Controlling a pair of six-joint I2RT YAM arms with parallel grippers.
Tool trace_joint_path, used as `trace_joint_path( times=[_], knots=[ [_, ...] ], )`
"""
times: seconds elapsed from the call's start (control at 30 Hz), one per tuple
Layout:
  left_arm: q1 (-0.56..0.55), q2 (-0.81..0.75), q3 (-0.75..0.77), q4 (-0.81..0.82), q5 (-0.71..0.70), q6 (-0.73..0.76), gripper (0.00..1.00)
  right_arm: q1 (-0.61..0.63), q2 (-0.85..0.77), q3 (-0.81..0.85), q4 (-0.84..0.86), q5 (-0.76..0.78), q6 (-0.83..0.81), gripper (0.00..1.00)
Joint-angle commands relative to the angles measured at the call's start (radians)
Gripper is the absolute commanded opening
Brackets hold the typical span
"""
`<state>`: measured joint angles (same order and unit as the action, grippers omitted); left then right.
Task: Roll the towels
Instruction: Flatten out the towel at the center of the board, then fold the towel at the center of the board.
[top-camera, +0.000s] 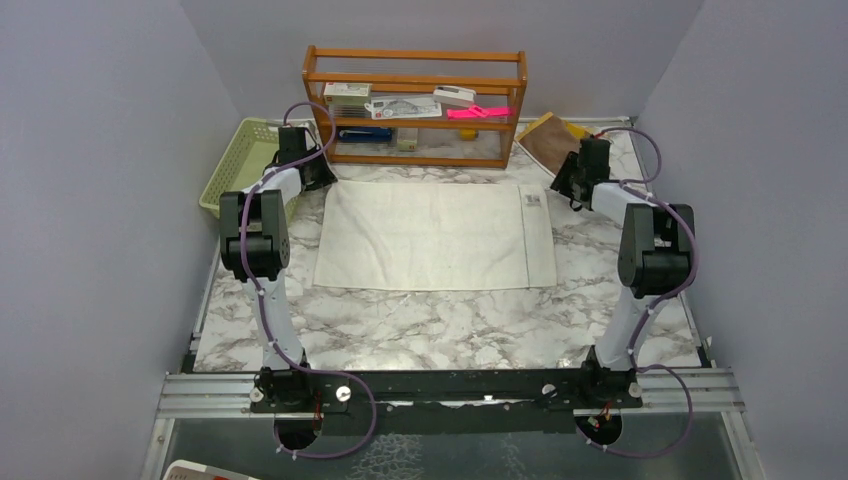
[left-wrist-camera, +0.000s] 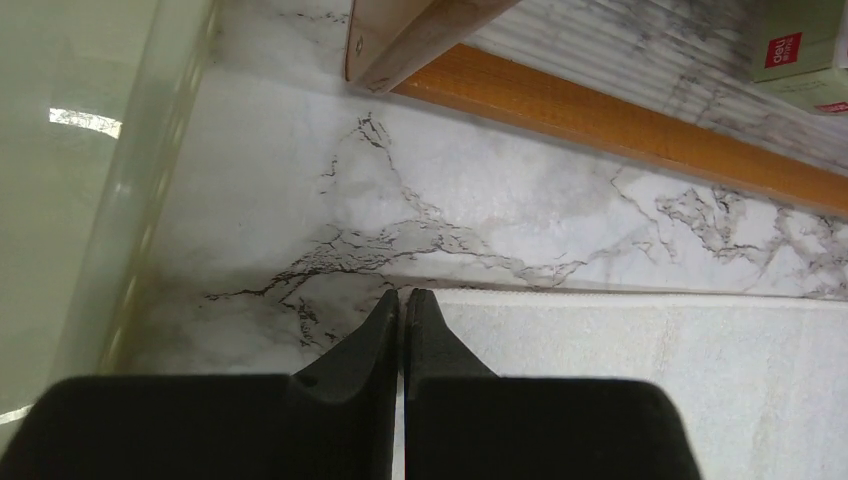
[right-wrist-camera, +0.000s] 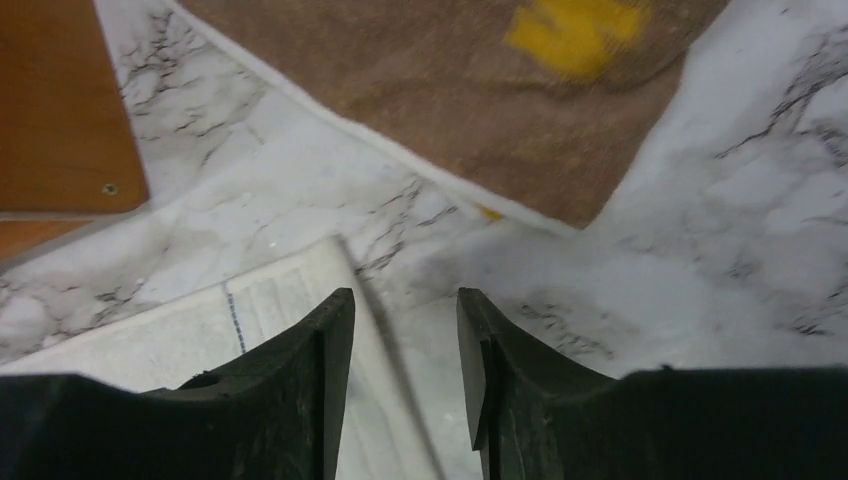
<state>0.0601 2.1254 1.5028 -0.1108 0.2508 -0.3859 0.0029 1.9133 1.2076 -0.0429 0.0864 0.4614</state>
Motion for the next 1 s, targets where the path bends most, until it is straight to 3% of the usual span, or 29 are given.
trace_joint_path(
  times=[0.0, 0.33, 0.97],
  knots=[
    [0.001, 0.01, 0.028, 0.022, 0.023, 0.045, 0.06, -0.021, 0.04, 0.062, 0.039, -0.114, -0.11, 0.48],
    [0.001, 0.013, 0.043, -0.005, 0.064, 0.067, 0.09, -0.021, 0.226, 0.293, -0.093, -0.319, -0.332, 0.52],
    [0.001, 0.019, 0.041, -0.05, 0.026, 0.09, 0.09, 0.051, 0.283, 0.308, -0.229, -0.11, -0.493, 0.39]
  ],
)
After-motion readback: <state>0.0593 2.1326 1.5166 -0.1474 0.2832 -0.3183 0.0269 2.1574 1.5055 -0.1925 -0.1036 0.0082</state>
